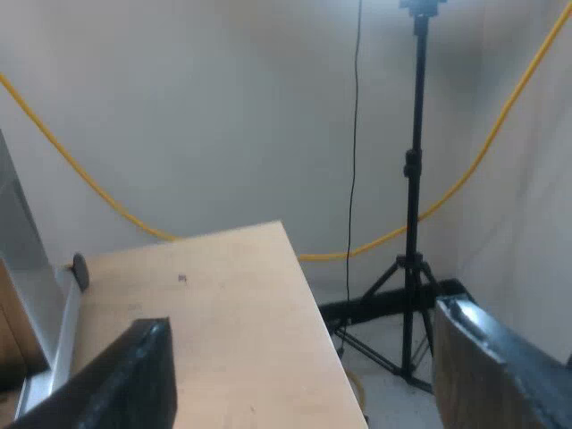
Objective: Place mug into machine
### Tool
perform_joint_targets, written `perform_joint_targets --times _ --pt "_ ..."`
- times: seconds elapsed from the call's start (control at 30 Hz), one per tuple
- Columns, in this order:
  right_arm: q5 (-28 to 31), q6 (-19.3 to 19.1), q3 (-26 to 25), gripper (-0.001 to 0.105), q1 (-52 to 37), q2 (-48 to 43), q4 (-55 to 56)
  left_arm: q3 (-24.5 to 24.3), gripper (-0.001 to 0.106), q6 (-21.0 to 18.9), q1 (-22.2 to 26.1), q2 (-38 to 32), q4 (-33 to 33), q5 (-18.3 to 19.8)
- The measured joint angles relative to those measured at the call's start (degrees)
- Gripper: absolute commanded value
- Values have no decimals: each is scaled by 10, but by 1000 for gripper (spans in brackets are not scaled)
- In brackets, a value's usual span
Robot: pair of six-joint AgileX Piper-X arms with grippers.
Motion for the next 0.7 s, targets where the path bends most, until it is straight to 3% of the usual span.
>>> perform_joint_targets --times 0.23,0.53,0.7 --pt "2 2 11 62 0 -31 95 10 80 0 0 -37 79 0" --pt "-13 12 19 62 0 -31 113 19 80 0 0 -38 193 0" --pt "-13 13 19 62 0 -31 114 33 80 0 0 -38 193 -6"
